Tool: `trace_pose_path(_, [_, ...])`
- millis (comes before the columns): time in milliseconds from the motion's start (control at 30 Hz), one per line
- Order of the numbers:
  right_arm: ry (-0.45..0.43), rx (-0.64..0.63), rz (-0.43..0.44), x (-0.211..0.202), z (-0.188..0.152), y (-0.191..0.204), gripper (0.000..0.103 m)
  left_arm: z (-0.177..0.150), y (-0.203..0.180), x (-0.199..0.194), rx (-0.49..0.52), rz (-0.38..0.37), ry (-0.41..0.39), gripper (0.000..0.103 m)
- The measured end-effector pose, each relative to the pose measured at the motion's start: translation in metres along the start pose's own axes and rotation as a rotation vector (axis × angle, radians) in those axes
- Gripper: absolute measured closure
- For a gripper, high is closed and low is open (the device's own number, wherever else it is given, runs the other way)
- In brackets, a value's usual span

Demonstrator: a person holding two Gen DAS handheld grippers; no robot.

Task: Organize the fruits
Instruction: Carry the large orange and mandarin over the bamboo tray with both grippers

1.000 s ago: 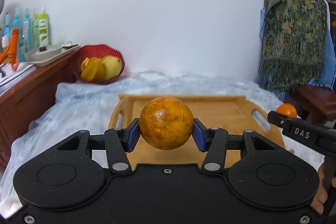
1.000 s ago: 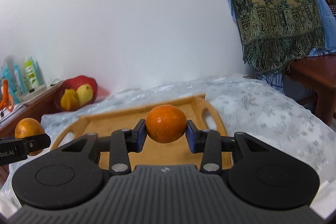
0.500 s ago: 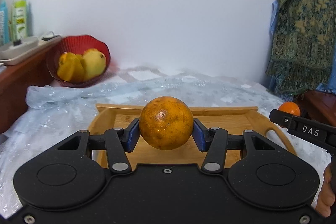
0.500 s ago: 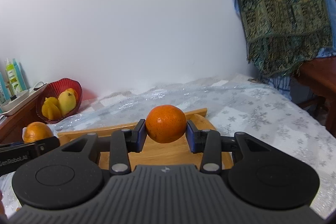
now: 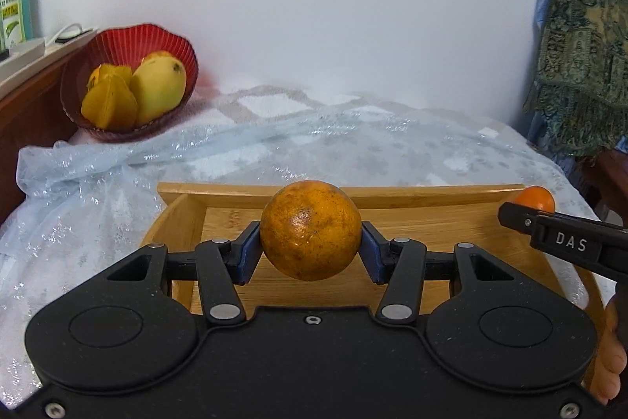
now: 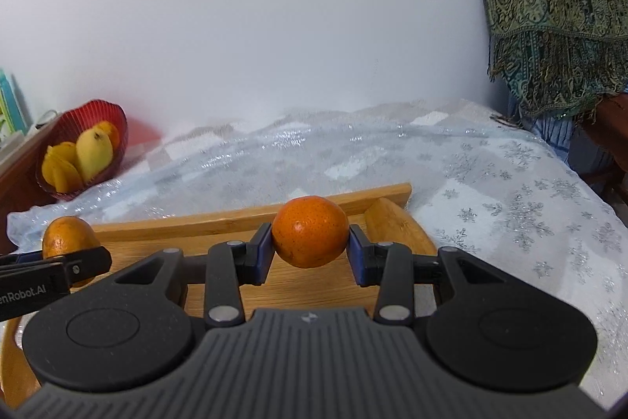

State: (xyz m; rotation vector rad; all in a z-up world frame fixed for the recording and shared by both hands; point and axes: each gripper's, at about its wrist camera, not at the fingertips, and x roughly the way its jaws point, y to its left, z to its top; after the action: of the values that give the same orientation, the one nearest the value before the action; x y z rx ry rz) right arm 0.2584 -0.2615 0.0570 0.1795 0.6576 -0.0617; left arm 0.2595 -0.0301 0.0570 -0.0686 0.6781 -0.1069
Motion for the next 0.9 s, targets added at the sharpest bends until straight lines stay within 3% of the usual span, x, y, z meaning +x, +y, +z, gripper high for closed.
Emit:
trace_pose_path(400, [0.059,-0.002,-0.034,0.029,0.001,-0.009,0.059,-0.002,0.006,0.017,-0.017,0.007,0.037,0.053])
trace_pose_path(900, [0.085,-0.005,-0.023,0.035,0.001,-0.009,0.059,-0.006,0.005,0.025,-0.006,0.012,0.071,0.053])
